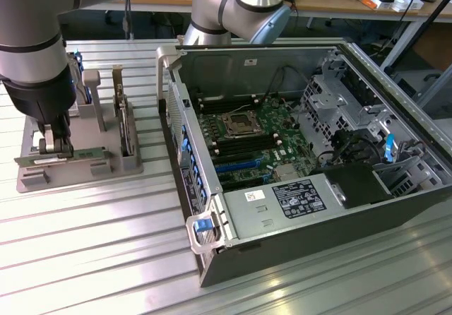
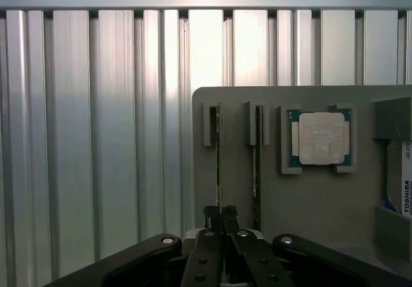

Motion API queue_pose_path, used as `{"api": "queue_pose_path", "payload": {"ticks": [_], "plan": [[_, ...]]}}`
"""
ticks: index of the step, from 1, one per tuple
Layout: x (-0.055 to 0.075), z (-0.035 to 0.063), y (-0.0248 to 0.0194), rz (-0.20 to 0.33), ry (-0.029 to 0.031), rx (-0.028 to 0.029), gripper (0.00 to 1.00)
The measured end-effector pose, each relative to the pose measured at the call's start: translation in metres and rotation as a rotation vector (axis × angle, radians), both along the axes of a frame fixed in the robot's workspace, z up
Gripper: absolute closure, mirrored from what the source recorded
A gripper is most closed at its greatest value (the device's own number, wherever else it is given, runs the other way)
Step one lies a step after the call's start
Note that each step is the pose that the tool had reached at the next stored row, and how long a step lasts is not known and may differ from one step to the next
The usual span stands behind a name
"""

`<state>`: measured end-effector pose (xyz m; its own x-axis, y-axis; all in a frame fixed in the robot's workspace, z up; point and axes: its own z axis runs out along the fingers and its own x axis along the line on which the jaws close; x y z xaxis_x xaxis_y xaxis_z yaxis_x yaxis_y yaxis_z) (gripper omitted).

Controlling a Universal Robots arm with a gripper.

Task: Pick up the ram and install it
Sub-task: 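Pick up the ram and move it above insertion slot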

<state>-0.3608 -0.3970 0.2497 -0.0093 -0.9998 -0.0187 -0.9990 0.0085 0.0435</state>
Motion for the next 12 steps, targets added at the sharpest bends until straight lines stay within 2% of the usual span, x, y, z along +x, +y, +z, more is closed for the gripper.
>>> {"api": "queue_pose_path", "payload": {"ticks": [12], "plan": [[0.000, 0.0189, 0.0000, 0.000, 0.0000, 0.0017, 0.88]]}}
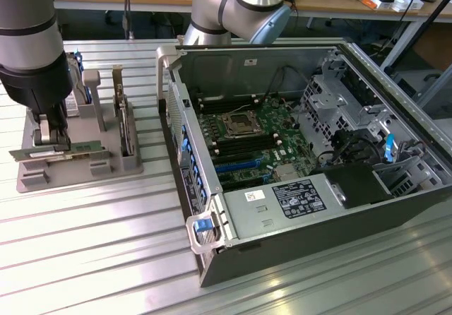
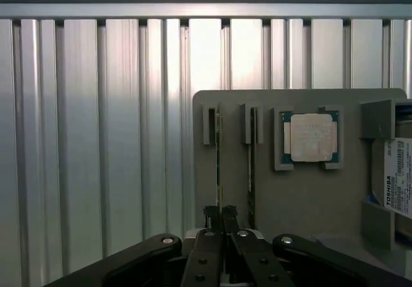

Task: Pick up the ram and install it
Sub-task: 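Pick up the ram and move it above insertion slot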

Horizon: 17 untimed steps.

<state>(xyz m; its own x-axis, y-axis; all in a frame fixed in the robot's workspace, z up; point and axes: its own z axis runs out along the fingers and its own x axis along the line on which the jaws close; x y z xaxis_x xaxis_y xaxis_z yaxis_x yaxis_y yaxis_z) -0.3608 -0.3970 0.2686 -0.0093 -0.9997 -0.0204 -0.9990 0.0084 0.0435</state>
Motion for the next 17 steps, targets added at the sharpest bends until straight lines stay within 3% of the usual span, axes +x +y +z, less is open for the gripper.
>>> {"api": "queue_pose_path", "payload": {"ticks": [17], "plan": [[0.000, 0.0260, 0.0000, 0.000, 0.0000, 0.0039, 0.88]]}}
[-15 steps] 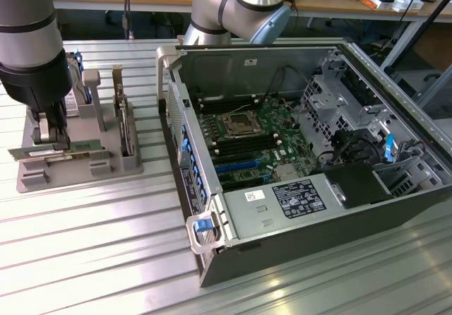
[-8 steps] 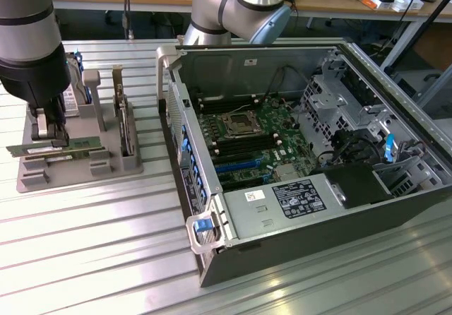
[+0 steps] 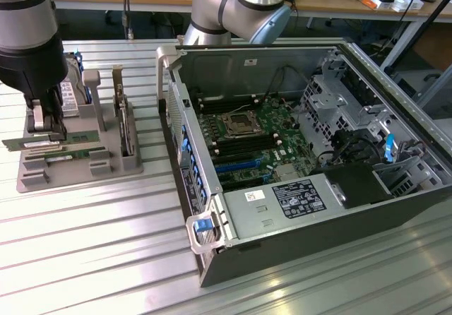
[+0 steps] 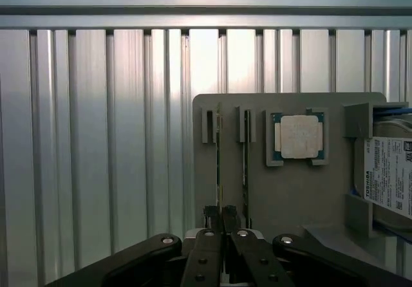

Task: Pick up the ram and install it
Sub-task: 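Pick up the ram and move it above insertion slot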

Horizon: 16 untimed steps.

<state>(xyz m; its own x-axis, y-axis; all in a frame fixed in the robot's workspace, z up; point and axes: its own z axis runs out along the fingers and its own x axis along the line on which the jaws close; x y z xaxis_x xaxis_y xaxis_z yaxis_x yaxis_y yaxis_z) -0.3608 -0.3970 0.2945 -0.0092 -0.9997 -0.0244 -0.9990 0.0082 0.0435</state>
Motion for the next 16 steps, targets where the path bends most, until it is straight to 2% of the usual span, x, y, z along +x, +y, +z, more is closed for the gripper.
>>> {"api": "queue_pose_path", "payload": {"ticks": [3, 5, 12, 16], "plan": [[0.000, 0.0035, 0.0000, 0.000, -0.0001, 0.0008, 0.88], [0.000, 0.0100, 0.0000, 0.000, 0.0000, 0.0021, 0.88], [0.000, 0.0189, 0.0000, 0.000, 0.0000, 0.0043, 0.88], [0.000, 0.0255, 0.0000, 0.000, 0.0000, 0.0083, 0.88]]}}
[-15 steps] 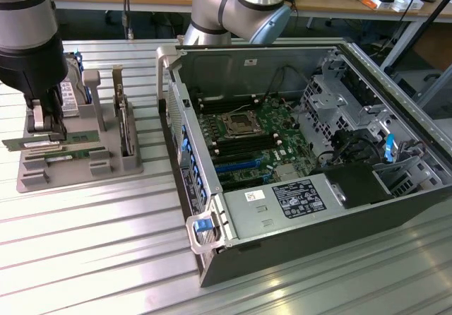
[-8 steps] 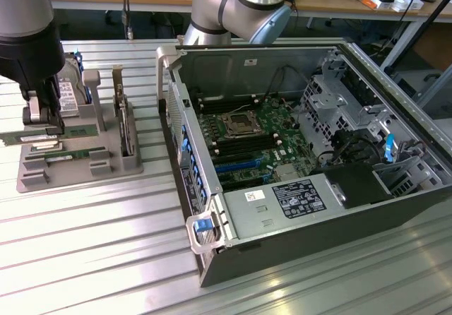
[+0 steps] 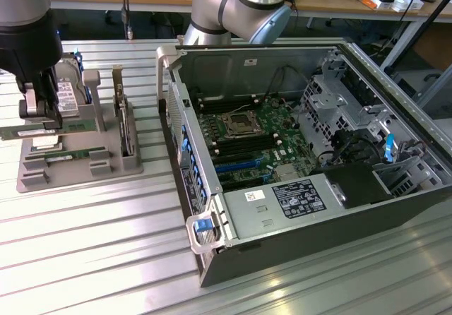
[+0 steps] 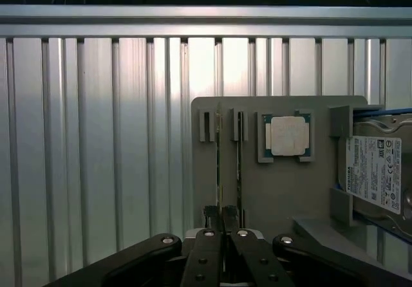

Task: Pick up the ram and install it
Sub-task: 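Pick up the ram and move it above insertion slot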

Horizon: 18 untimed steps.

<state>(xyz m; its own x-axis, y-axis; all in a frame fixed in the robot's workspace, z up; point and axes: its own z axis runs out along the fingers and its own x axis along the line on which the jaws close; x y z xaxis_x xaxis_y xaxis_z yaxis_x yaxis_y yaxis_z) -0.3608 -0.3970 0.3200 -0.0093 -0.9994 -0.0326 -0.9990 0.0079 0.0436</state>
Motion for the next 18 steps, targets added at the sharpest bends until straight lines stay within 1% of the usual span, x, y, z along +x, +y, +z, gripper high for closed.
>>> {"api": "queue_pose_path", "payload": {"ticks": [7, 10, 12, 16, 18], "plan": [[0.000, 0.0083, 0.0000, 0.000, 0.0000, 0.0069, 0.88], [0.000, 0.0105, 0.0000, 0.000, 0.0000, 0.0086, 0.88], [0.000, 0.0149, 0.0000, 0.000, 0.0000, 0.0111, 0.88], [0.000, 0.0223, 0.0000, 0.000, 0.0000, 0.0141, 0.88], [0.000, 0.0240, 0.0000, 0.000, -0.0001, 0.0152, 0.88]]}}
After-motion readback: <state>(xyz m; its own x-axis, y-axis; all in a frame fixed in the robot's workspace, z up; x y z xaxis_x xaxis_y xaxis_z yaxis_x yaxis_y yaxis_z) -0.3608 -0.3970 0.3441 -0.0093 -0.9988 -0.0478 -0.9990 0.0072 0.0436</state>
